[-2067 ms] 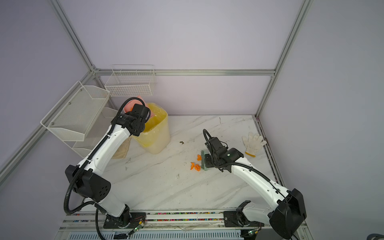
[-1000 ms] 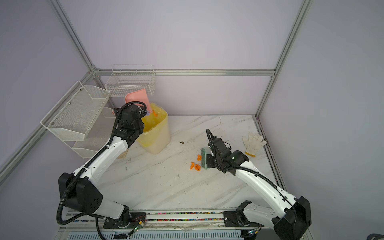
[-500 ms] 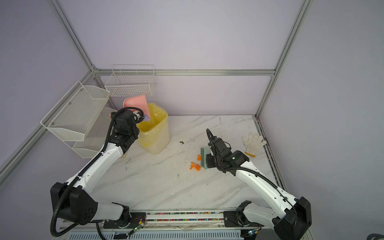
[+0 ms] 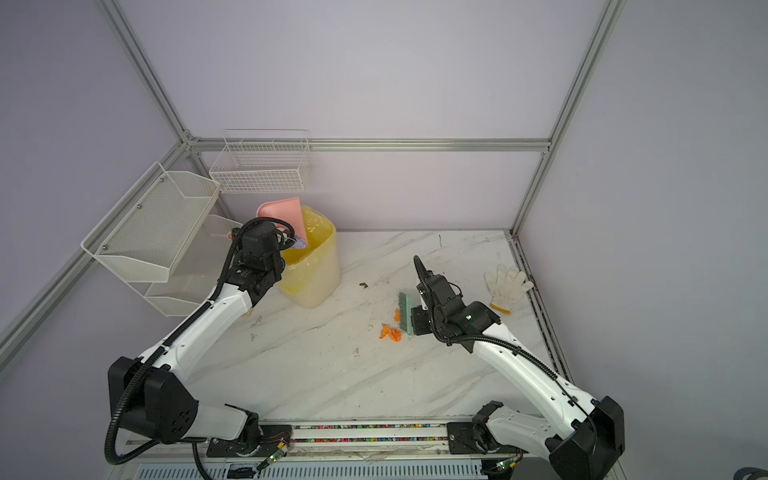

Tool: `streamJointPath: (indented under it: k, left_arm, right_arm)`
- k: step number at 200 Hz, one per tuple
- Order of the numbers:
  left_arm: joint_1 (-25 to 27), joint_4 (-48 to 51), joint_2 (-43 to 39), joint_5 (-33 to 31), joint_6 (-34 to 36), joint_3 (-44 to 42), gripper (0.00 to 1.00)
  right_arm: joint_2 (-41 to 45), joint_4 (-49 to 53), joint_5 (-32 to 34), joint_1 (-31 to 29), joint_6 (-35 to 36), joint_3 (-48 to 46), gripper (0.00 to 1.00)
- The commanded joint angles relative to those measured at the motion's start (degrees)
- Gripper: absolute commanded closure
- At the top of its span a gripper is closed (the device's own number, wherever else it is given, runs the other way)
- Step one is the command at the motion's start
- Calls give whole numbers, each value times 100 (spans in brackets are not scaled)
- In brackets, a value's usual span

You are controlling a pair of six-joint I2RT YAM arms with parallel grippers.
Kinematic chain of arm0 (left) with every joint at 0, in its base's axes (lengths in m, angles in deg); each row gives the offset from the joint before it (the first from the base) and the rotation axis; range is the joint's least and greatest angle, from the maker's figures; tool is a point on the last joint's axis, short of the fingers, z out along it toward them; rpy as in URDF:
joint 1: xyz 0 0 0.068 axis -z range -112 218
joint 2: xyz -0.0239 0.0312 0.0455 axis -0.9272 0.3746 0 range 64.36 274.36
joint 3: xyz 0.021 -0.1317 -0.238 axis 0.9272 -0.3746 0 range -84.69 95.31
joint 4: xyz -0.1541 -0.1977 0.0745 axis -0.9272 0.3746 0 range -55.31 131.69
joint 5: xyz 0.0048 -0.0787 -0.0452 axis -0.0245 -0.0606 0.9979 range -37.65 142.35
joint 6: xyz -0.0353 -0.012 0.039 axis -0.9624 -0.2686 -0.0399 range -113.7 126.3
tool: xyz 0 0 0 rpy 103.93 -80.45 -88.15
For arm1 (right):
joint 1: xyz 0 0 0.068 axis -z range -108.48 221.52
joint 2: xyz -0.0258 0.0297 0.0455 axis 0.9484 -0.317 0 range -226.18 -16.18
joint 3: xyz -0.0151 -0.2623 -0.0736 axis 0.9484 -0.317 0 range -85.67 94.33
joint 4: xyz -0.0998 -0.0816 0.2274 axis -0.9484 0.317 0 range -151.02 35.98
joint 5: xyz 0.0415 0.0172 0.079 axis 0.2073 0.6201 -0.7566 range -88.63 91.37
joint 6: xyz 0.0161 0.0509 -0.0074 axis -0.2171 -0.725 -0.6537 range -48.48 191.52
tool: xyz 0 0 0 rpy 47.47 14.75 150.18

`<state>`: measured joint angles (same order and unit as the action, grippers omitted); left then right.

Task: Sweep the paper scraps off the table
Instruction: 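Tip the pink dustpan over the yellow bin with the left gripper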

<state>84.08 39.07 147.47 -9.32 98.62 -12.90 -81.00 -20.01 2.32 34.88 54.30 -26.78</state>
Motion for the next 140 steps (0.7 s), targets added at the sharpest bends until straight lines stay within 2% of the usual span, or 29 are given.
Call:
streamJointPath:
  k: [1, 41, 95, 140]
  left_arm:
    - [169, -66, 320, -12, 312, 529, 87]
    - [208, -59, 654, -292, 362, 863, 90]
    - [240, 210, 223, -303, 229, 983, 89]
    - [201, 70, -32, -232, 277, 1186, 87]
  right_arm:
    - [124, -157, -95, 32, 130, 165, 100]
    - [202, -183, -219, 34, 152, 96, 100]
    - [317, -210, -157, 34, 139, 67, 100]
    - [307, -208, -126, 35, 113, 44, 100]
